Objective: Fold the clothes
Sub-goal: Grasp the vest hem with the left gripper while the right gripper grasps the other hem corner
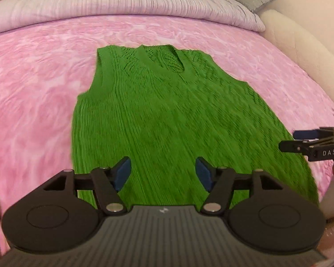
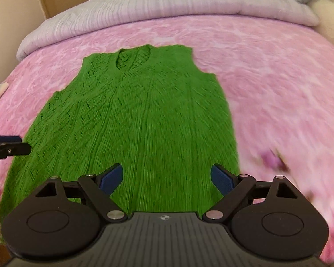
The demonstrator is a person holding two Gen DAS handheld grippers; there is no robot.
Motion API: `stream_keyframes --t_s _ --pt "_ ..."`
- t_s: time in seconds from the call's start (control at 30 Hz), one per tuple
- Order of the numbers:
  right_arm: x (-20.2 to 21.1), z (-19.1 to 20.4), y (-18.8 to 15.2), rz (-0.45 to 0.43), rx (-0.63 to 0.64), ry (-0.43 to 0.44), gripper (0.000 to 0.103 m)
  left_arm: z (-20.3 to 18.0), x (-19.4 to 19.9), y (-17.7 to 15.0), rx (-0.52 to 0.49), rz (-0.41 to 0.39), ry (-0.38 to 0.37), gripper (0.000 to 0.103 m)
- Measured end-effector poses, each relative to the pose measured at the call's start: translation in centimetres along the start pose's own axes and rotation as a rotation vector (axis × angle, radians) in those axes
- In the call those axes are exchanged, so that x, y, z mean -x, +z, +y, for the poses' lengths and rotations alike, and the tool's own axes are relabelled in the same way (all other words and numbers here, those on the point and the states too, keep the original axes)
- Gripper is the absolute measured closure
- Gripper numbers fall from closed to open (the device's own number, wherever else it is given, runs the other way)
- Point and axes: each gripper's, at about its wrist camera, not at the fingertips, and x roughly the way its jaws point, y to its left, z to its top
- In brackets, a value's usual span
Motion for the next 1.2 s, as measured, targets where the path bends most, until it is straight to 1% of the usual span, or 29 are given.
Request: stream_keyframes --t_s 0.07,0.17,0.2,0.3,0.4,0.47,0.57,0.67,0.73,0.8,0.83,0.93,0.97,1.0,1.03,1.07,1.1,1.13,1.2 --pt "-2.2 -0.9 2.4 0.005 0.026 0.047 0.024 1.7 -2.0 2.2 -0.003 0.012 -0.018 0.043" --pt "-5.4 -2.8 5.9 0.001 0.049 0.116 0.027 4.1 -4.9 5.1 -0.004 0.023 -0.020 0.042" --pt "-6.5 -3.5 7.1 -0.004 0.049 0.137 0.031 5.0 -6.0 6.0 0.005 0.032 -0.022 0.042" --pt "-9.2 -5.6 10.1 -0.010 0.023 0.167 0.040 6.8 -8.7 8.3 0.041 0.069 -0.033 0.042" --pt "-10.9 -6.9 12.6 -0.008 -0.002 0.192 0.043 8.1 -10.4 10.7 0.061 0.089 -0.063 0.043" --pt "-11.9 -7.3 14.4 0.010 -0.013 0.182 0.043 9.0 -11.2 12.1 0.070 0.087 -0.070 0.043" --pt "-13.8 -7.8 17.3 0.024 -0.004 0.152 0.043 10.7 -12.8 14.4 0.119 0.075 -0.072 0.043" --pt "-16.0 -8.9 19.9 0.010 -0.028 0.141 0.043 12.5 -14.6 16.4 0.183 0.070 -0.080 0.043" --pt "-17.6 -10.1 20.9 0.010 -0.084 0.168 0.043 13.7 -16.1 17.6 0.232 0.075 -0.099 0.043" --pt "-19.2 -11.3 21.8 0.011 -0.144 0.197 0.043 14.8 -17.3 18.5 0.278 0.068 -0.122 0.038" --pt "-20.0 -11.8 22.3 0.011 -0.173 0.212 0.042 15.4 -17.9 18.9 0.301 0.065 -0.134 0.038" --pt "-22.2 -13.4 22.4 0.021 -0.291 0.312 0.043 16.2 -19.1 19.3 0.348 0.039 -0.185 0.039" --pt "-22.7 -13.7 22.3 0.020 -0.315 0.343 0.044 16.4 -19.4 19.5 0.362 0.029 -0.204 0.048" --pt "-23.0 -13.8 22.2 0.011 -0.322 0.348 0.057 16.6 -19.7 19.6 0.369 0.023 -0.223 0.069" --pt "-23.1 -13.7 22.2 0.005 -0.322 0.339 0.073 16.5 -19.9 19.5 0.359 0.027 -0.238 0.076" --pt "-23.2 -13.6 22.2 -0.001 -0.321 0.328 0.077 16.3 -19.9 19.4 0.354 0.026 -0.253 0.087" --pt "-22.8 -13.7 22.1 -0.019 -0.326 0.332 0.090 16.1 -19.7 19.1 0.341 0.010 -0.260 0.088" --pt "-22.4 -13.8 21.9 -0.040 -0.333 0.341 0.092 15.8 -19.3 18.9 0.325 -0.009 -0.266 0.089" --pt "-21.1 -13.9 21.6 -0.089 -0.335 0.352 0.094 15.4 -17.6 18.5 0.294 -0.073 -0.289 0.091"
